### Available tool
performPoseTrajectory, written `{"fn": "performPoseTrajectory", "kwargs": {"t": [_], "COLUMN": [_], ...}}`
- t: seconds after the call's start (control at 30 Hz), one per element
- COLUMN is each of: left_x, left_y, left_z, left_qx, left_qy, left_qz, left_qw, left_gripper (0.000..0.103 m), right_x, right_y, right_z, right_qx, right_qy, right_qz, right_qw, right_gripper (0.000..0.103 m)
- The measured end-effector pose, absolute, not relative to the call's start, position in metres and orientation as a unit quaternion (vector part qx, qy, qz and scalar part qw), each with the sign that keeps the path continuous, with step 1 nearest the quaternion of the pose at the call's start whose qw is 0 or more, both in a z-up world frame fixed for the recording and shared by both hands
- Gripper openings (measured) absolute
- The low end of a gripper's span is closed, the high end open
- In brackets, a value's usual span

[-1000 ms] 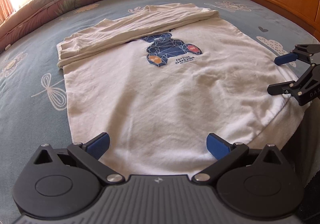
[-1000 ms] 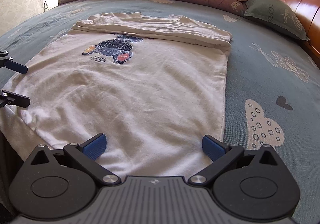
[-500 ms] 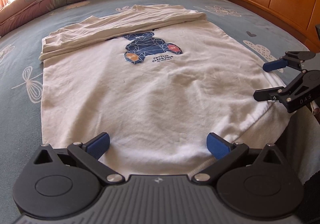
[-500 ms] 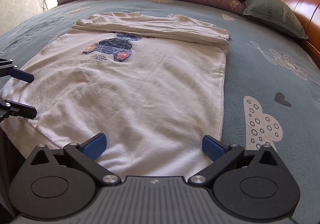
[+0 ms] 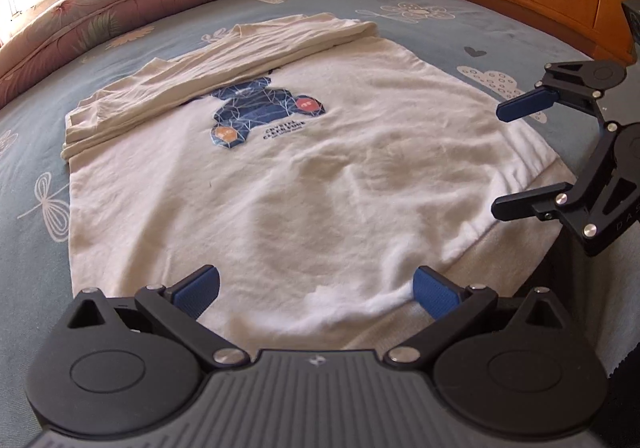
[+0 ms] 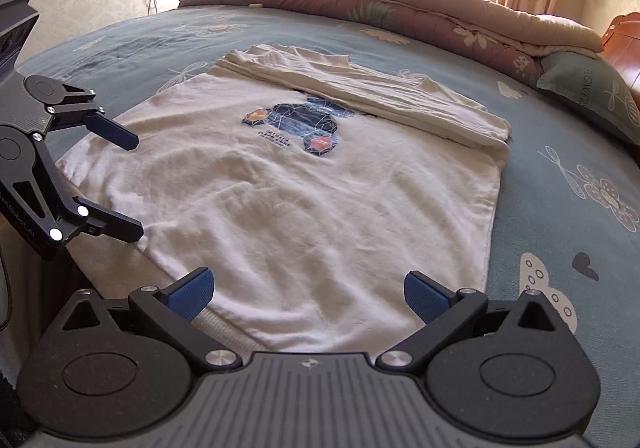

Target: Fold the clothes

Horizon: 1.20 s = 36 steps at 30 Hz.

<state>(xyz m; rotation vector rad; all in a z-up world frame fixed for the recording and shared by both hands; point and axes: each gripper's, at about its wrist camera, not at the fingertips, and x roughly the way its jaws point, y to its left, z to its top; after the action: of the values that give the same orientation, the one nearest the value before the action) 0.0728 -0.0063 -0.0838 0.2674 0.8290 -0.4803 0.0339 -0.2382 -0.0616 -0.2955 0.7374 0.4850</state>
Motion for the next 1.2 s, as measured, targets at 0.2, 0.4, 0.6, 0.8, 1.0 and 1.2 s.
{"fn": "performPoseTrajectory", "kwargs": {"t": [0.2,0.4,0.6,0.8,1.0,1.2], "left_x": [0.059,0.038,0.018,0.004,-0.004,0.005], "left_y": [0.009,0.001,-0.020,-0.030,-0.048,-0.072], "left_z": [-0.076,-0.067,-0.066,-0.077,-0.083,-0.089], "left_qx": [0.114,0.181,0.261,0.268,0.301,0.347], "left_qy": [0.394,0.366,0.347,0.349,0.336,0.306], "left_qz": [-0.211,-0.210,-0.220,-0.224,-0.246,-0.249], "left_qw": [0.887,0.888,0.874,0.870,0.858,0.851], "left_gripper": [0.102,0.102,0.102,0.102,0.102,0.102], "right_x": [0.018,-0.005,-0.014,-0.021,-0.020,-0.013], "right_y": [-0.265,-0.254,-0.225,-0.195,-0.192,-0.203], "right_z": [-0.065,-0.053,-0.061,-0.085,-0.079,-0.051], "right_qx": [-0.142,-0.228,-0.293,-0.359,-0.365,-0.325], "right_qy": [0.369,0.298,0.296,0.302,0.272,0.243], "right_qz": [0.207,0.237,0.310,0.317,0.269,0.246], "right_qw": [0.895,0.896,0.854,0.824,0.849,0.880], "right_gripper": [0.103,0.103,0.103,0.103,0.103,0.103]}}
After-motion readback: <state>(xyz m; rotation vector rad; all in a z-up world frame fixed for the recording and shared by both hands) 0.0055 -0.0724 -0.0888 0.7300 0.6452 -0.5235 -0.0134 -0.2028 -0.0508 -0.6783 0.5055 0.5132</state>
